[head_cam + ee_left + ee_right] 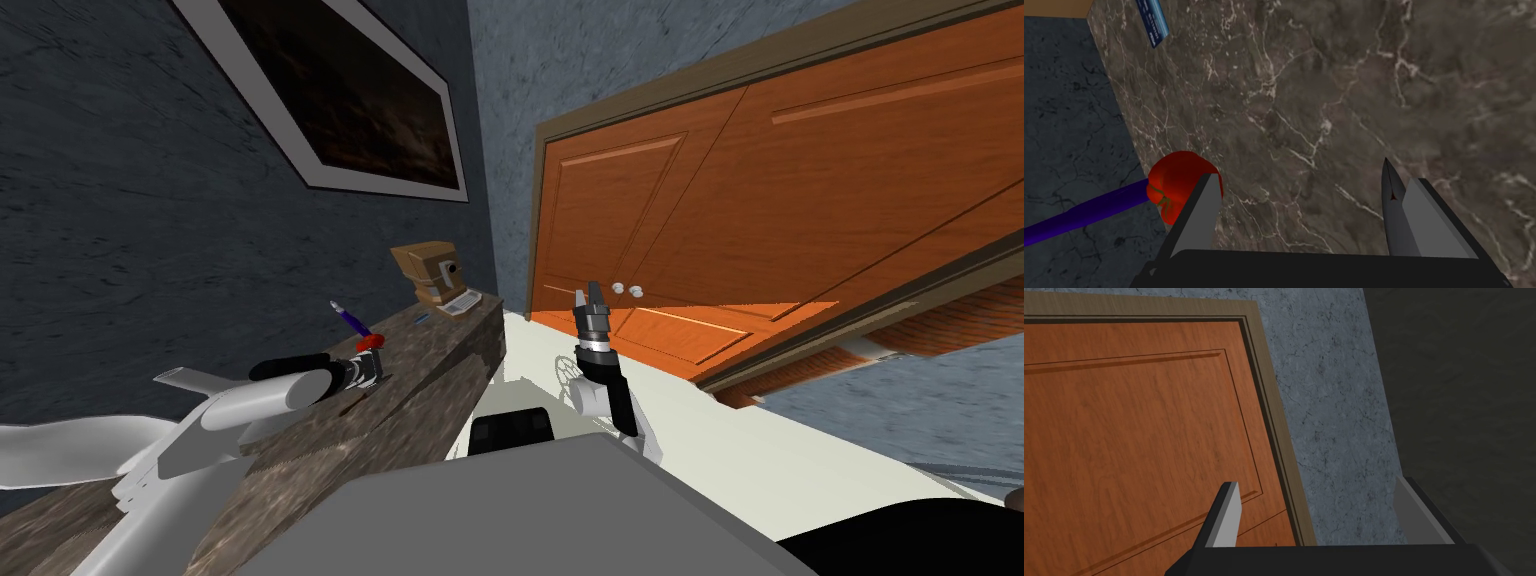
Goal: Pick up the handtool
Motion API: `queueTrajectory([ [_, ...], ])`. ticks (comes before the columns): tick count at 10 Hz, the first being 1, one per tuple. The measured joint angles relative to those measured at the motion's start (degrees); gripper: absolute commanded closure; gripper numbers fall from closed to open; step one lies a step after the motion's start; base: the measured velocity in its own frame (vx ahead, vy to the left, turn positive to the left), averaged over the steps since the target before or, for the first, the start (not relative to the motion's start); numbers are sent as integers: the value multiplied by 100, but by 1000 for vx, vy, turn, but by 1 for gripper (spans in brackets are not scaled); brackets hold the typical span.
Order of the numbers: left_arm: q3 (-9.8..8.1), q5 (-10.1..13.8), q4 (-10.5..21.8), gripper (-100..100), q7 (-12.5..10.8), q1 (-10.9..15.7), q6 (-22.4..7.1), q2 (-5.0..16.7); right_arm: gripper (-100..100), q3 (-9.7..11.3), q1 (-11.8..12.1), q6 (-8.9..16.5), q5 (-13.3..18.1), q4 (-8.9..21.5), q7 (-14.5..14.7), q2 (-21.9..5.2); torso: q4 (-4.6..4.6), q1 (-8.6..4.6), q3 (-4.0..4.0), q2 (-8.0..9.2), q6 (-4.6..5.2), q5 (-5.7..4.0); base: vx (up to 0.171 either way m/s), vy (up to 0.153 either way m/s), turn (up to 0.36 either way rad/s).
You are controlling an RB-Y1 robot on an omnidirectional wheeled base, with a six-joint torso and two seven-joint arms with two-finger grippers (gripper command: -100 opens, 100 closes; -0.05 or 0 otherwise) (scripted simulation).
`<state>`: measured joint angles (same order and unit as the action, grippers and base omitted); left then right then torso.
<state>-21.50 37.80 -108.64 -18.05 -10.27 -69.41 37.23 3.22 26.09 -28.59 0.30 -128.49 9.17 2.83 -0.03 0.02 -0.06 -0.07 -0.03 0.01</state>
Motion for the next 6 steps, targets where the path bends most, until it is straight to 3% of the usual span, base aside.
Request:
queueTrajectory([
  [6,-30,185,363,-100,-100,102,-841,231,0,0,0,0,0,0,0,0,0,-1,0,1,0,0,40,5,12],
])
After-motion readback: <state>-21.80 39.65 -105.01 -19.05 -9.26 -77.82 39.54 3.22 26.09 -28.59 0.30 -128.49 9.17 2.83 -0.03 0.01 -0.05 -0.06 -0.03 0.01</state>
